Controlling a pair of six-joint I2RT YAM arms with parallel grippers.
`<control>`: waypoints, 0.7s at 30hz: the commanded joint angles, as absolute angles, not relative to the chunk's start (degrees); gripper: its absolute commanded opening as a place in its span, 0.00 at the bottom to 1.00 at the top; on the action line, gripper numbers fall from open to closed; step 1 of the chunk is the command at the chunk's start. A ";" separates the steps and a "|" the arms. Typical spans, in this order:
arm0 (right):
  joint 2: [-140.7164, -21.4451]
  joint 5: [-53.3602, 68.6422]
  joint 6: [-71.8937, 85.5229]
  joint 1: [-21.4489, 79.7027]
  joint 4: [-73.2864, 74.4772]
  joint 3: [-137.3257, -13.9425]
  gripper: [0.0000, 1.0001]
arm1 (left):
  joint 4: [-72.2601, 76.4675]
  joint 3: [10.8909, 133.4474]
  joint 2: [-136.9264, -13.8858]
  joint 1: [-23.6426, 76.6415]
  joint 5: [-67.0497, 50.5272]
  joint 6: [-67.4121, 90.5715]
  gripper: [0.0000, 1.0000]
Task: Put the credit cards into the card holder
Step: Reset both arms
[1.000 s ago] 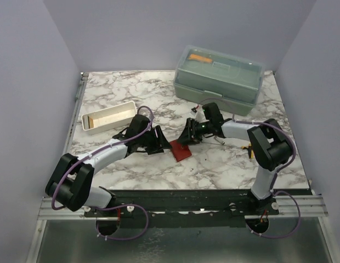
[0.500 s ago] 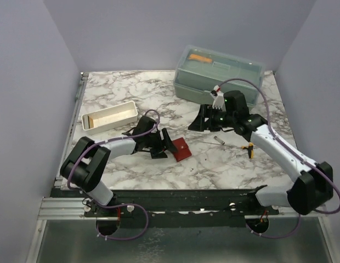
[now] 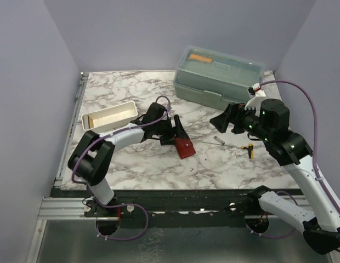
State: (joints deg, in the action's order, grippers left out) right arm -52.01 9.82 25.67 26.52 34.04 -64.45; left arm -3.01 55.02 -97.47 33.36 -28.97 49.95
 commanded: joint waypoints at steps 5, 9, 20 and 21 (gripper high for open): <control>-46.22 1.33 21.24 26.46 40.83 -76.31 1.00 | -24.91 67.08 -71.84 33.31 -8.46 36.73 0.89; -45.07 1.68 18.32 26.50 41.02 -83.12 1.00 | -23.76 72.39 -59.71 33.31 -2.86 32.69 0.97; -40.43 3.31 15.67 26.46 36.73 -89.04 1.00 | -15.59 78.69 -42.87 33.31 3.57 22.29 0.99; -40.21 3.27 15.80 26.41 36.59 -89.28 1.00 | -14.95 78.85 -42.12 33.31 3.34 21.64 0.99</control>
State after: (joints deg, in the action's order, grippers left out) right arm -41.04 3.66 17.15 26.52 37.76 -88.07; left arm -16.21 78.87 -43.46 33.34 0.54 27.03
